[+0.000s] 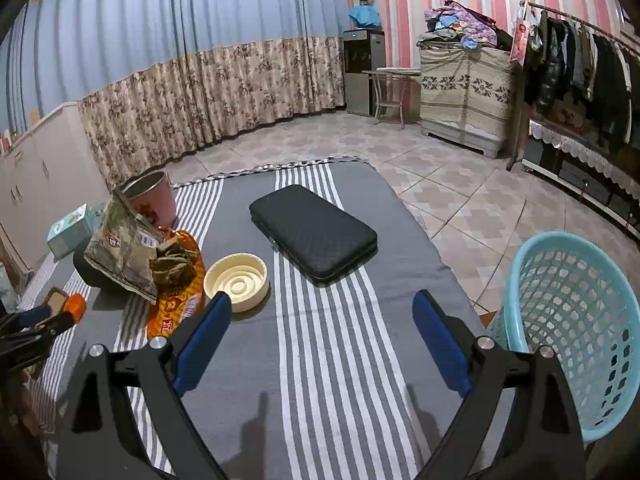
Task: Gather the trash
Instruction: 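Grasp the small orange dish with the left tool while the right tool grasps the cream bowl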
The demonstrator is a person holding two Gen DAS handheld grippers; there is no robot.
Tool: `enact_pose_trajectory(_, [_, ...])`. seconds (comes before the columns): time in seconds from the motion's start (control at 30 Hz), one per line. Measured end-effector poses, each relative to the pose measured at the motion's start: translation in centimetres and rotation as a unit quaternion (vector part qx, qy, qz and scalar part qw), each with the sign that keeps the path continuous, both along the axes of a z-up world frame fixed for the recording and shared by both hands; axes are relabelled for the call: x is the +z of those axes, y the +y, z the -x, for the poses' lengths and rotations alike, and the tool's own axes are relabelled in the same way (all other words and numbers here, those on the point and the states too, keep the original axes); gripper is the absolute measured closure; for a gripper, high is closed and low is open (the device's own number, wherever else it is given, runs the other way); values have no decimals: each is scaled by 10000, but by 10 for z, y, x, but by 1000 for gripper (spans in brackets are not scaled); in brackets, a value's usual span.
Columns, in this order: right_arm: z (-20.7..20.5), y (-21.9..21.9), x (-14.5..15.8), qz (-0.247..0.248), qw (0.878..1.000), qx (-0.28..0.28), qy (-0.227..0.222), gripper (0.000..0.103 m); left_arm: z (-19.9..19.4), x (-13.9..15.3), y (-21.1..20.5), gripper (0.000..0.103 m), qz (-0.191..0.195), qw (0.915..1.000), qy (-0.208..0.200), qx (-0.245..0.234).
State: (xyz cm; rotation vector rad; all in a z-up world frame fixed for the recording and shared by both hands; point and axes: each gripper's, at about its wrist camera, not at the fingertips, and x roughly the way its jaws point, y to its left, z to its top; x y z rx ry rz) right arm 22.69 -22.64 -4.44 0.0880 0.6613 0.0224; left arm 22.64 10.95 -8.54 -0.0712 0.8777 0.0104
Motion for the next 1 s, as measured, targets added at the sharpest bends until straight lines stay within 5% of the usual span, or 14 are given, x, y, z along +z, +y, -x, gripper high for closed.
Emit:
enact_pose_trajectory(0.37, [-7, 11, -6, 121, 9997, 140, 152, 13, -31, -14, 10, 43, 152, 9995, 254, 105])
enact_pose_trajectory(0.53, [-11, 21, -12, 269, 9989, 269, 272, 13, -35, -15, 7, 64, -30, 9997, 245, 52])
enact_pose_trajectory(0.67, [-17, 27, -18, 220, 9981, 405, 410, 13, -35, -14, 10, 64, 58, 9997, 225, -6])
enact_pose_trajectory(0.8, [-33, 36, -29, 229, 9968, 514, 576, 13, -30, -8, 12, 64, 70, 10000, 35, -17])
enact_pose_trajectory(1.0, [-56, 53, -37, 50, 9946, 630, 819, 13, -24, 17, 12, 64, -471, 9977, -483, -7])
